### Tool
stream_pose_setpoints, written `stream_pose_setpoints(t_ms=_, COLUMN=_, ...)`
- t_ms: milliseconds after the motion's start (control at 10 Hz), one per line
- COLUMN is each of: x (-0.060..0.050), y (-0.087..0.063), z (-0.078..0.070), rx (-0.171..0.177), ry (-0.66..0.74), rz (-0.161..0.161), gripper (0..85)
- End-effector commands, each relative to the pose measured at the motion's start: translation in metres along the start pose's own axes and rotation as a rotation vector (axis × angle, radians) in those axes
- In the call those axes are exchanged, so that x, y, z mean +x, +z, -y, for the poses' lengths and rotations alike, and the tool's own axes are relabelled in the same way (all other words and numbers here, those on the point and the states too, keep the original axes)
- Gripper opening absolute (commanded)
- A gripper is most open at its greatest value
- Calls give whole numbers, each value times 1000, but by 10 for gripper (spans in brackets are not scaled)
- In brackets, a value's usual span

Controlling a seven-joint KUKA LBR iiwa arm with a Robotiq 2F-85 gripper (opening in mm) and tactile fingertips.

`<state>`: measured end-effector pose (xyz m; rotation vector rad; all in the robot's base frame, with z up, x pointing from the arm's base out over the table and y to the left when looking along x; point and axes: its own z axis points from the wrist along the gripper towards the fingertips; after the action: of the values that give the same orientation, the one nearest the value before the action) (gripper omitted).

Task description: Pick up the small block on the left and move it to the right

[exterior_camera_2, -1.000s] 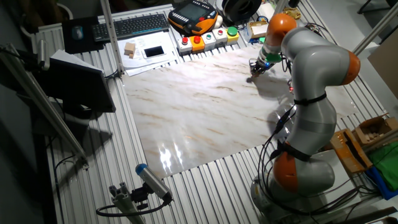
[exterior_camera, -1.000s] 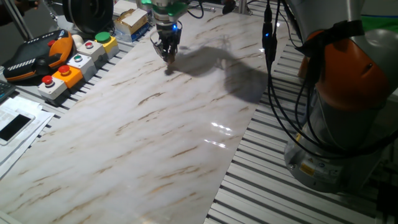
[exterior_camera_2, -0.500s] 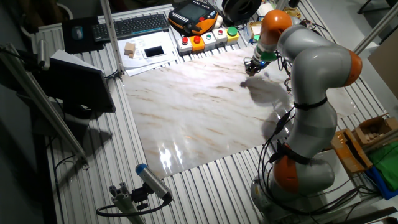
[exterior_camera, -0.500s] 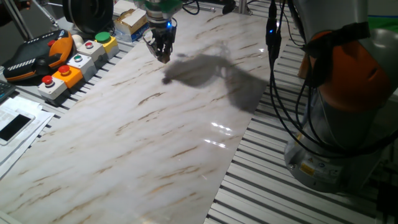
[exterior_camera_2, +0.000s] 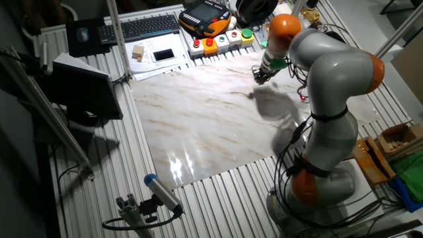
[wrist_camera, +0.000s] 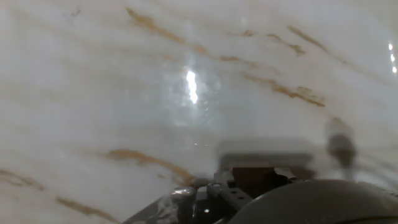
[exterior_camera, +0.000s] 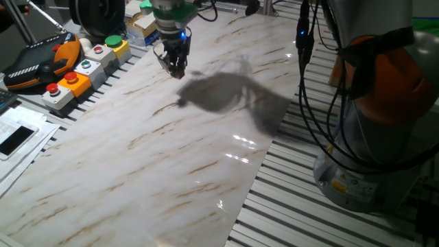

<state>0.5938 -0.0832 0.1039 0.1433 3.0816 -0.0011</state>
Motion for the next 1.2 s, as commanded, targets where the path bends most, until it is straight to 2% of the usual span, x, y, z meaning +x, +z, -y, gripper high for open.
stream_pose_setpoints(t_ms=0, x=3, y=0, z=-26, rx=-7, ry=2, rz=6, gripper=7)
stream_pose_setpoints(t_ms=200, x=3, y=0, z=-26, rx=28, ry=-19, rz=12, gripper=7)
stream_pose_setpoints(t_ms=300, x=3, y=0, z=-26, rx=34, ry=-37, rz=14, gripper=7)
stream_pose_setpoints(t_ms=500, x=3, y=0, z=-26, rx=20, ry=-67, rz=16, gripper=7)
stream_pose_setpoints(t_ms=600, x=3, y=0, z=-26, rx=19, ry=-38, rz=10, gripper=7)
stream_pose_setpoints(t_ms=800, x=3, y=0, z=-26, rx=62, ry=4, rz=2, gripper=7)
stream_pose_setpoints(t_ms=1000, x=2, y=-2, z=-31, rx=50, ry=18, rz=-23, gripper=7)
stream_pose_setpoints(t_ms=1100, x=1, y=-4, z=-46, rx=34, ry=3, rz=-18, gripper=7)
